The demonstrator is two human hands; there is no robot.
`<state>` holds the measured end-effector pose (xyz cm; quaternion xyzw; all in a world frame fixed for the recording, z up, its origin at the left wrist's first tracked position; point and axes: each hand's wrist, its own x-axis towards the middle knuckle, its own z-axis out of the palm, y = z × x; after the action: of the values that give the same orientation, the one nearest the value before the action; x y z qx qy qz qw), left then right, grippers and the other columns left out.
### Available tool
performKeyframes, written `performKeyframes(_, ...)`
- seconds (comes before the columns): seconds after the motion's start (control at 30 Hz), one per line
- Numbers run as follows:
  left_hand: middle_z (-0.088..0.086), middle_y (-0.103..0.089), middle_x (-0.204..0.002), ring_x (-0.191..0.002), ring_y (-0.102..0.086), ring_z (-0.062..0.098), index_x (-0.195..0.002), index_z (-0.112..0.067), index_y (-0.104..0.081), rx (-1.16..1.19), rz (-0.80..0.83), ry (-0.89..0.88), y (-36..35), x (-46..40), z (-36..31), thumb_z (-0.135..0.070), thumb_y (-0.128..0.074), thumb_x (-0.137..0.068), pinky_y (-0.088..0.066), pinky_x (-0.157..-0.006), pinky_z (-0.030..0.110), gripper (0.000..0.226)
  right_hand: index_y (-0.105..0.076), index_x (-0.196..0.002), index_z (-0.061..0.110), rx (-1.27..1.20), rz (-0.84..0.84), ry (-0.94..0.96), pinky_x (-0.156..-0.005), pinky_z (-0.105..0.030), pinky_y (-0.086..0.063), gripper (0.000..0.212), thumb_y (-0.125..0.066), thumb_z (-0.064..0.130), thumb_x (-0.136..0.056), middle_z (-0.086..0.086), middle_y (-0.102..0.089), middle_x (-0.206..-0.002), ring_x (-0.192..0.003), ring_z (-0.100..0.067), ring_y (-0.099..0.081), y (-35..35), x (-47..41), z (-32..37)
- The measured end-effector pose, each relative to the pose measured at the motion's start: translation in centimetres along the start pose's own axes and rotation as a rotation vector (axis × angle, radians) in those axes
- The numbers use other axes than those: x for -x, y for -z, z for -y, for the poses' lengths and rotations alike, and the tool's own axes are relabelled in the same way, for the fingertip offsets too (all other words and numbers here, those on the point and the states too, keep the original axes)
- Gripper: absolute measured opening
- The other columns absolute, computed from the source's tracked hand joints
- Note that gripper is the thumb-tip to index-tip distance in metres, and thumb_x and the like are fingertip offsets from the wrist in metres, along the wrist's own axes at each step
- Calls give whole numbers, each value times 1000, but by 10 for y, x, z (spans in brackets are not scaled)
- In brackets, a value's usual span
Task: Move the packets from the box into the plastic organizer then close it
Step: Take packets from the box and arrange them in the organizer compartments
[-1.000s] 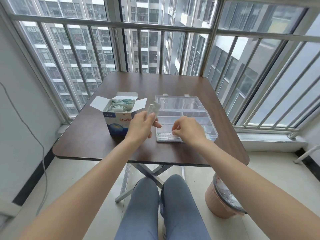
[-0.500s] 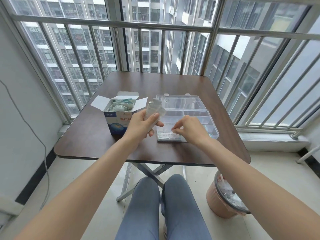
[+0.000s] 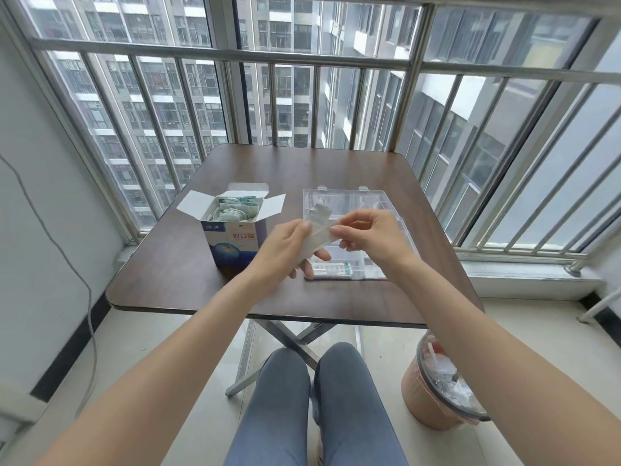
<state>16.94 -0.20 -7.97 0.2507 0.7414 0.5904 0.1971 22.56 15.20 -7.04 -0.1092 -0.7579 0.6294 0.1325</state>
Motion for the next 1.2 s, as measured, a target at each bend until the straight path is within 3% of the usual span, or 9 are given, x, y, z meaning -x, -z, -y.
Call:
performKeyframes(0.17, 4, -74, -78, -54, -67, 16, -114, -14, -60, 100, 41, 57, 8, 2, -1, -28, -46, -99, -51, -45, 22, 25, -64, -88, 4, -49, -27, 25, -55, -16, -50, 12, -69, -2, -80, -9, -65, -69, -50, -6, -59, -2, 3, -1)
performKeyframes(0.33, 5, -75, -83, -50, -65, 14, -112, -18, -59, 57, 18, 28, 13, 3, -1, -30, -54, -95, -41, -38, 17, 21, -63, -78, 11, -75, -12, -30, -48, -16, -43, 12, -71, 2, -79, 3, -68, -62, -49, -8, -59, -4, 3, -1)
performKeyframes(0.5, 4, -73, -84, -42, -58, 13, -101, -22, -55, 54, -57, 2, 11, 0, 4, -29, -47, -98, -32, -34, 16, 11, -51, -73, 13, -147, -64, -80, -42, -16, -38, 22, -70, 4, -81, 1, -68, -67, -48, -11, -62, 2, 0, -5)
performKeyframes(0.73, 2, -69, -74, -34, -43, 8, -80, -19, -51, 7, -230, 19, 12, -8, 12, -21, -44, -99, -34, -41, 16, 20, -63, -81, 2, -320, -29, -88, -70, -19, -56, 4, -64, -1, -83, -6, -69, -68, -65, -15, -69, 11, -6, -13)
performKeyframes(0.8, 0, -71, -75, -34, -42, 9, -81, -15, -49, -64, -288, -4, 13, -10, 15, -20, -42, -99, -37, -45, 18, 19, -65, -78, -1, -337, -26, -99, -80, -20, -56, 12, -63, 9, -86, -7, -70, -71, -70, -16, -69, 13, -8, -13)
performKeyframes(0.87, -3, -70, -75, -33, -43, 8, -87, -13, -49, -157, -310, -34, 13, -10, 16, -19, -40, -99, -39, -47, 18, 17, -66, -76, -3, -234, -40, -101, -81, -21, -55, 23, -63, 17, -88, -9, -69, -74, -71, -16, -68, 16, -11, -15)
performKeyframes(0.97, -8, -68, -76, -34, -45, 6, -95, -11, -48, -260, -262, -65, 11, -9, 17, -19, -36, -101, -41, -50, 19, 15, -67, -81, -1, 150, 1, -41, -70, -15, -52, 6, -69, 4, -82, -8, -67, -73, -66, -10, -63, 16, -14, -19)
performKeyframes(1.1, -8, -67, -77, -36, -46, 4, -98, -13, -46, -290, -194, -86, 10, -8, 18, -15, -32, -101, -42, -52, 19, 15, -68, -84, 7, 413, 31, 2, -70, -17, -52, 13, -72, -3, -76, -9, -68, -76, -69, -15, -65, 11, -18, -27)
performKeyframes(1.2, -8, -68, -77, -37, -47, 5, -98, -14, -46, -306, -175, -93, 10, -7, 20, -15, -31, -101, -42, -54, 17, 15, -71, -84, 6, 601, 7, 71, -65, -3, -42, 10, -71, 0, -77, -4, -66, -76, -66, -3, -58, 4, -19, -32)
